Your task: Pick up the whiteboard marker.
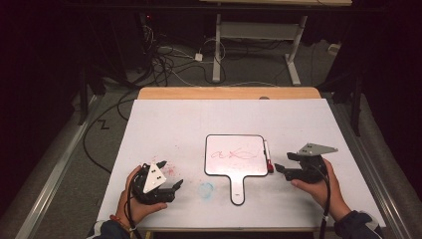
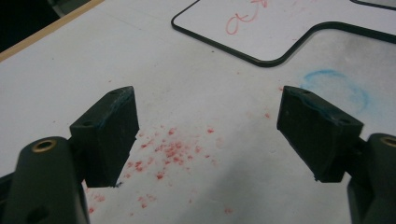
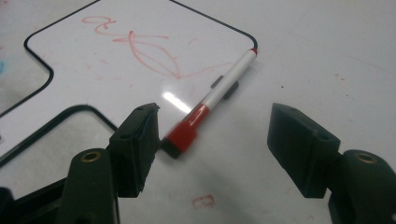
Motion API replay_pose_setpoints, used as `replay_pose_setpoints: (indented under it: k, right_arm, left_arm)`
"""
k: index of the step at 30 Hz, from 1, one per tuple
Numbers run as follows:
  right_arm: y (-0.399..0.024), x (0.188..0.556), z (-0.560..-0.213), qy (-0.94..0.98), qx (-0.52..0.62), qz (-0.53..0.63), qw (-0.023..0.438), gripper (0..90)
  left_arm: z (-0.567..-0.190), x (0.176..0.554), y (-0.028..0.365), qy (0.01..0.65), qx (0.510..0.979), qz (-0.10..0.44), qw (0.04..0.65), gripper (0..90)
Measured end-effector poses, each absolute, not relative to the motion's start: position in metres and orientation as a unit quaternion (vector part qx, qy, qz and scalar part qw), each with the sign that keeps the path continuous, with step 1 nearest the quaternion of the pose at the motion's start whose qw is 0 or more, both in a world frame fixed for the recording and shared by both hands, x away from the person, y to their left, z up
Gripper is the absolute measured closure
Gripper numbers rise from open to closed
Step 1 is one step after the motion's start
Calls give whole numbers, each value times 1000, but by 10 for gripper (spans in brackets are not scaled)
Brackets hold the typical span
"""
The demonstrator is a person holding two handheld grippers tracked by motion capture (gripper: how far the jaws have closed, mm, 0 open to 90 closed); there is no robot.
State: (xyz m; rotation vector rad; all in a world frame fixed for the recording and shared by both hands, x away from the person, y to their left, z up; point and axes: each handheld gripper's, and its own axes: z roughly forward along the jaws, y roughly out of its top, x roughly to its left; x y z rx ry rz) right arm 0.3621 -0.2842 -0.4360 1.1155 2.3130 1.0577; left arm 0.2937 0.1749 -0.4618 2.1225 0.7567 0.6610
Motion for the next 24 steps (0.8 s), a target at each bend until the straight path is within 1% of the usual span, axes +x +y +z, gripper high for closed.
replay_pose_setpoints:
  k: [2, 5, 9, 10, 12, 14, 18, 19, 22, 23, 24]
  right_arm:
    - [-281, 377, -434, 814, 411, 371, 177, 381]
    - [-277, 385, -434, 815, 415, 367, 169, 381]
    - [-269, 402, -436, 816, 428, 356, 157, 428]
    - [-265, 411, -438, 814, 440, 352, 142, 447]
    - [-263, 416, -439, 811, 447, 351, 139, 457]
    - [-260, 432, -445, 808, 467, 342, 110, 482]
    - [-258, 446, -452, 805, 485, 327, 94, 499]
    - [-257, 452, -456, 803, 492, 325, 85, 549]
    - [-255, 455, -458, 804, 491, 324, 82, 570]
    - [-254, 456, -458, 806, 490, 322, 83, 589]
    - [-252, 457, -458, 810, 484, 320, 88, 630]
  left_arm:
    - [-462, 294, 174, 296, 835, 258, 385, 198]
    - [-463, 294, 174, 295, 837, 258, 381, 198]
    - [-464, 294, 173, 293, 841, 256, 376, 198]
    - [-464, 295, 173, 292, 842, 255, 376, 198]
    - [-465, 294, 172, 291, 843, 255, 374, 198]
    - [-465, 294, 172, 290, 844, 254, 374, 198]
    - [-465, 294, 172, 290, 844, 252, 373, 198]
    - [-465, 295, 172, 286, 845, 256, 373, 198]
    - [-466, 295, 172, 286, 846, 254, 371, 198]
    - [-466, 295, 172, 286, 846, 253, 371, 198]
    - [-466, 295, 172, 287, 847, 252, 370, 198]
